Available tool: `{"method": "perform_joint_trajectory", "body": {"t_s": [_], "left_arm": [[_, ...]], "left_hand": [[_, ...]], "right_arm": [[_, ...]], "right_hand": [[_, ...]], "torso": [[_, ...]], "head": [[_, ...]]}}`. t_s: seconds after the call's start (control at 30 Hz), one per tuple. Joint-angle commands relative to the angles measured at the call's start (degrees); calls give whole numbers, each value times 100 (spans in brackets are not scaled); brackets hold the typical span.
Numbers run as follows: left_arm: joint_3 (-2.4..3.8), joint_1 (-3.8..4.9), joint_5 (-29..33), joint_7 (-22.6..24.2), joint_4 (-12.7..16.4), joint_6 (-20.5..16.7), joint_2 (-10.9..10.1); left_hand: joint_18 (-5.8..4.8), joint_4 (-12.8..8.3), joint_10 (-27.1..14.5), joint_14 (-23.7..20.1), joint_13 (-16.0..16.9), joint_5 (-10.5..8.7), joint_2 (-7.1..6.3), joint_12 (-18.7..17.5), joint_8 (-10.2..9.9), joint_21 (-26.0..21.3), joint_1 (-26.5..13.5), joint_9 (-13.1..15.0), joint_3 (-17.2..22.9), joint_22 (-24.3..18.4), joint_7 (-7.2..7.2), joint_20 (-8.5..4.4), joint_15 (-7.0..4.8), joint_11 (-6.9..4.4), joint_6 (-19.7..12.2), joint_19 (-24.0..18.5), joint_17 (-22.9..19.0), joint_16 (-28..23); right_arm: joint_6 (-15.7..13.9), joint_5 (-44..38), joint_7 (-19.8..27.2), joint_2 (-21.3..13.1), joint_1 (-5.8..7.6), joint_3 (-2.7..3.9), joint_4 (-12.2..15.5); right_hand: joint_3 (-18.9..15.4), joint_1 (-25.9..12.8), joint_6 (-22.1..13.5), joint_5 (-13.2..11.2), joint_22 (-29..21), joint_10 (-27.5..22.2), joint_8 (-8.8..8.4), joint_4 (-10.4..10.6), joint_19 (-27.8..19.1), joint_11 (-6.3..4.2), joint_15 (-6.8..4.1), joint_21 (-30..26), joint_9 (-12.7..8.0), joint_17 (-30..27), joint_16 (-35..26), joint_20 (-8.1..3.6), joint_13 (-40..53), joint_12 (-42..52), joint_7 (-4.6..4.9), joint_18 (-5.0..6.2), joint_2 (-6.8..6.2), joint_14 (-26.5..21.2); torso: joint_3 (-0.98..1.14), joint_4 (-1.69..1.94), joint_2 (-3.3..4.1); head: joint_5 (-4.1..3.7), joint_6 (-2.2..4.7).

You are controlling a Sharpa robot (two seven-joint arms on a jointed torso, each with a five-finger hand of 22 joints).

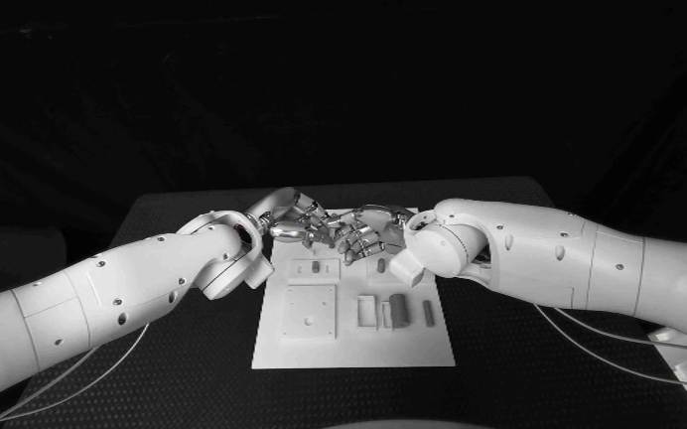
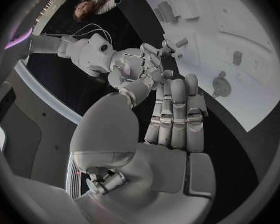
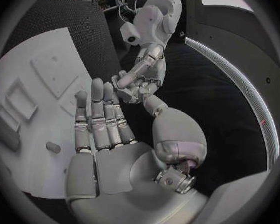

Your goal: Assemble the parts on the task board

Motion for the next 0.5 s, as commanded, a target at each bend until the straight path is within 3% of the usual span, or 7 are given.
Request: {"method": "perform_joint_trajectory", "body": {"t_s": [0.03, 0.27, 0.5], "left_arm": [[5, 9, -55, 65, 13, 22, 10], [5, 9, -60, 65, 10, 23, 16], [5, 9, -60, 68, -8, 35, 16]], "left_hand": [[14, 31, 29, 60, 8, 15, 61, 20, 26, -34, -19, 9, -12, 116, -6, -8, -27, 2, 30, 19, 4, -20], [14, 30, 29, 61, 6, 16, 61, 20, 26, -36, -19, 10, -13, 116, -6, -8, -28, 2, 31, 19, 4, -21], [14, 30, 30, 61, 4, 18, 62, 20, 25, -38, -21, 11, -15, 116, -6, -8, -28, 2, 30, 20, 5, -22]], "right_arm": [[42, 11, 117, -6, -1, 1, 0], [69, -48, 106, -10, -1, 1, 1], [89, -96, 89, -15, -1, 1, -10]], "right_hand": [[15, -30, 76, -7, 129, 43, 51, 23, 38, -31, -24, 3, 20, 13, -8, 10, 20, 11, -17, 109, 50, 39], [66, 68, 319, -7, 133, 218, 178, -203, 192, -131, -95, 95, 135, 55, 57, -39, 105, 86, -125, 109, 344, 183], [90, 130, 382, -6, 131, 285, 201, -361, 253, -162, -121, 133, 187, 80, 83, -52, 157, 116, -154, 109, 349, 243]], "torso": [[1, 1, 0], [-2, 1, 1], [-1, -1, 0]], "head": [[-8, -1], [-11, 1], [-8, 2]]}}
